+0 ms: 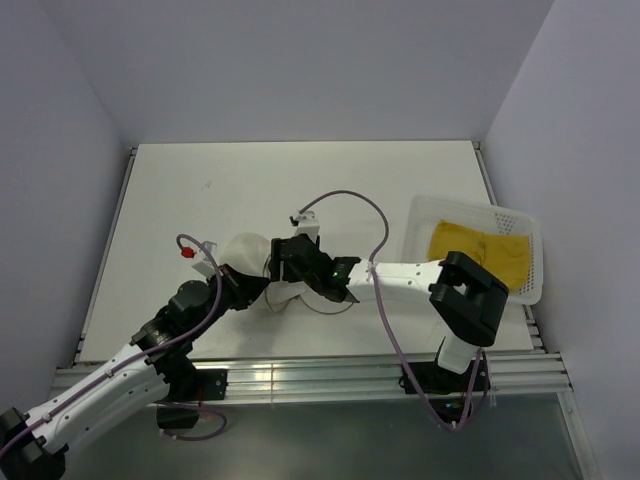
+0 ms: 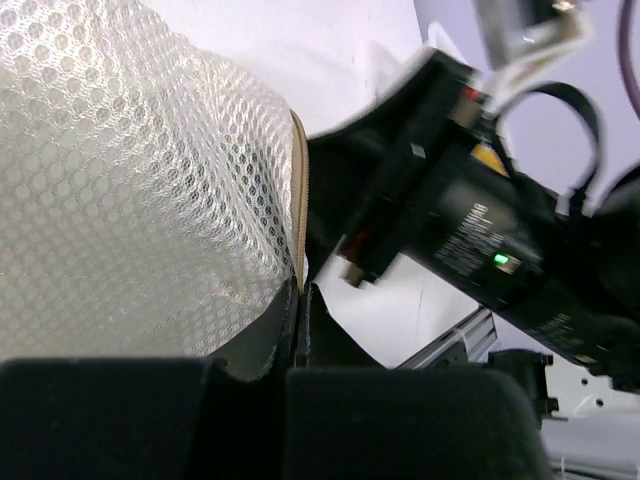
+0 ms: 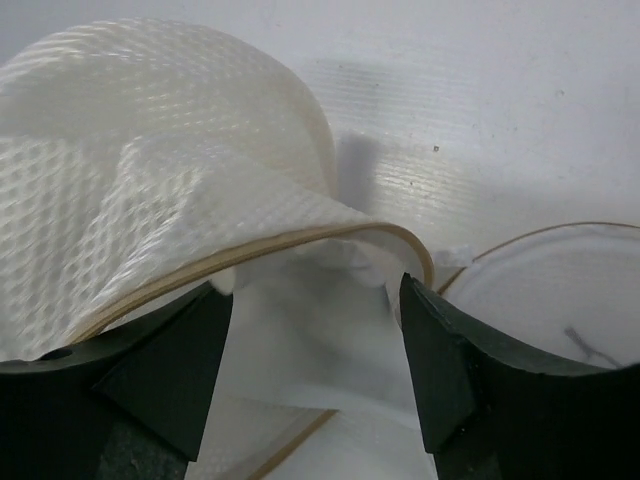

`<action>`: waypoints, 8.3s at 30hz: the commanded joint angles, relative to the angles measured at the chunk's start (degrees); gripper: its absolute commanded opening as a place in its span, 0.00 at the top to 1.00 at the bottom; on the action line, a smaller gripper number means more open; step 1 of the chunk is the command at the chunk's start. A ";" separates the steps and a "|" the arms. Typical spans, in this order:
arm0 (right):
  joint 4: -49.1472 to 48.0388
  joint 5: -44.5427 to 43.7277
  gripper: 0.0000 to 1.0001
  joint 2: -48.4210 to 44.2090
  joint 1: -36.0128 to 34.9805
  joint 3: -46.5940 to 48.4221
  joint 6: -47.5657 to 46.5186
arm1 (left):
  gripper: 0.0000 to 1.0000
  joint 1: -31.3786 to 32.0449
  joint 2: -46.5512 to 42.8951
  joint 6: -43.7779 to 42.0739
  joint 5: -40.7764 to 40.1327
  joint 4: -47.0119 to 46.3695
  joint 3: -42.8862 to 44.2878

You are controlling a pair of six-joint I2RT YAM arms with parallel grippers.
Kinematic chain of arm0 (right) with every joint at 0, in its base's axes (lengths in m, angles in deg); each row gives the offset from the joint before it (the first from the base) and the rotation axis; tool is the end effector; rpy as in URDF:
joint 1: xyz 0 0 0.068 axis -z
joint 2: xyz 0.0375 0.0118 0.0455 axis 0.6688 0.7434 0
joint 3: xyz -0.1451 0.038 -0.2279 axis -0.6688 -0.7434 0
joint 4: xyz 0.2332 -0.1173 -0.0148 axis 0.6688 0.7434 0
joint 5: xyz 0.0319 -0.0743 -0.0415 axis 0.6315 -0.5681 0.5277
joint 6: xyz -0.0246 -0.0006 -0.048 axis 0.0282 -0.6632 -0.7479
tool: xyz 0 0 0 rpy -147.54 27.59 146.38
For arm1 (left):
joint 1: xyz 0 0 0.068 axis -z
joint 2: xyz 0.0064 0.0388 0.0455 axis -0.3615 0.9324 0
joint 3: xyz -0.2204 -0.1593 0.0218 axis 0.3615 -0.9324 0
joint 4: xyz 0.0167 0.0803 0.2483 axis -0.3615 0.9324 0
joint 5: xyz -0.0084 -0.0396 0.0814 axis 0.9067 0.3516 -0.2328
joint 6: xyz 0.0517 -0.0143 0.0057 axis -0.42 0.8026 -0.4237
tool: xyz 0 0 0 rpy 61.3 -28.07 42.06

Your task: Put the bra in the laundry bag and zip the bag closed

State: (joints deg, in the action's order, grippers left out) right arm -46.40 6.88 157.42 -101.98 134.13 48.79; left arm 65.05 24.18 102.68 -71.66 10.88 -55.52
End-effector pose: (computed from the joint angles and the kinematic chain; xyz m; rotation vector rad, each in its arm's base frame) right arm 0.1957 0.3127 0.2004 -0.1606 2.1926 0.6091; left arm 0.1094 -0.0987 0.2151 -0.3152 1.9371 -1.0929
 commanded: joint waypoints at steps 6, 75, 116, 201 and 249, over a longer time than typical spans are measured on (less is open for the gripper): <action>8.69 4.46 0.18 -12.72 0.86 0.87 -9.09 | 1.00 0.09 -0.89 2.75 -5.52 2.84 4.66; 20.84 -4.67 1.00 -33.92 -1.08 20.28 -24.38 | 1.00 -0.09 7.37 -7.87 -6.31 0.56 16.52; 13.19 12.56 1.00 -2.19 15.27 30.31 -18.32 | 0.35 -37.79 -4.58 -6.56 10.82 10.32 10.11; 22.07 28.04 1.00 -37.16 39.54 7.57 -20.61 | 0.21 -29.35 -6.52 -26.69 41.24 23.50 20.13; 13.37 19.85 0.96 -76.73 35.84 -37.72 -9.53 | 0.39 9.32 72.67 -5.95 -11.24 -17.28 42.54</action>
State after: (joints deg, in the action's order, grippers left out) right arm -30.38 26.20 81.32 -65.83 96.91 40.07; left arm 74.05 96.13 95.22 -81.21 -2.74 -15.72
